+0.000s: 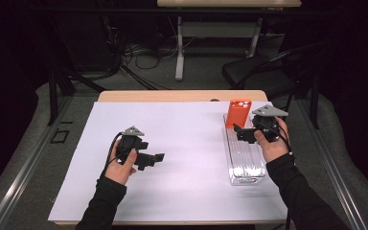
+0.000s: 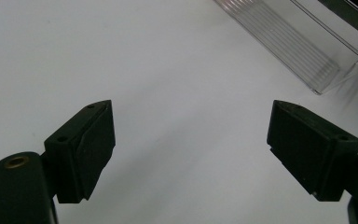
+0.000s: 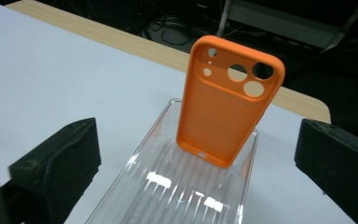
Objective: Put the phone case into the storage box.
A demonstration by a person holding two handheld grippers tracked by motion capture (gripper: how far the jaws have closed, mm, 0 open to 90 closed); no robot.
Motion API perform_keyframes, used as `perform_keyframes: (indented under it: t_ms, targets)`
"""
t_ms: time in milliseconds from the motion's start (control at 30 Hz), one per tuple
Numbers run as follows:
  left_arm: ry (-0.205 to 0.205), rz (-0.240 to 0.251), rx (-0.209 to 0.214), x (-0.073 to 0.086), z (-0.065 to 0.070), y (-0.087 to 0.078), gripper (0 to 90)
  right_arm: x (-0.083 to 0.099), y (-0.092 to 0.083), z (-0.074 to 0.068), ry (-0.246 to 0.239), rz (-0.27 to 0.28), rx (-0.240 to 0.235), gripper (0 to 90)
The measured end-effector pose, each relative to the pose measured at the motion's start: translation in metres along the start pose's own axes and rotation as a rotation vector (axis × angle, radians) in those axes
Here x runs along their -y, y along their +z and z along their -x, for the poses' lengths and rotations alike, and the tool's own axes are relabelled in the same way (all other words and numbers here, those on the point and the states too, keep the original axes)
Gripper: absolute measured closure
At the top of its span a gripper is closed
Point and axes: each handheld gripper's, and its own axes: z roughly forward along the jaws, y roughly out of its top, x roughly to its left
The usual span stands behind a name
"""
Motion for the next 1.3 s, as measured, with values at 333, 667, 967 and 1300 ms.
perform_keyframes:
  t_ms: [333,667,967,1300]
  targets:
    - [0.009,-0.001,0.003,0.000,0.000,-0.001,15.6,0.001,-0.001,-0.008,-0.009,-0.023,-0.049,0.0]
    - [0.021,-0.004,0.004,0.000,0.002,-0.003,15.6,0.003,-0.007,-0.025,-0.036,-0.034,-0.103,0.1]
    - [0.033,-0.009,0.006,0.000,0.003,-0.003,15.6,0.007,-0.016,-0.050,-0.072,-0.013,-0.173,0.2]
    - [0.036,-0.004,0.008,-0.001,0.004,-0.004,15.6,0.013,-0.024,-0.074,-0.090,-0.013,-0.232,0.4]
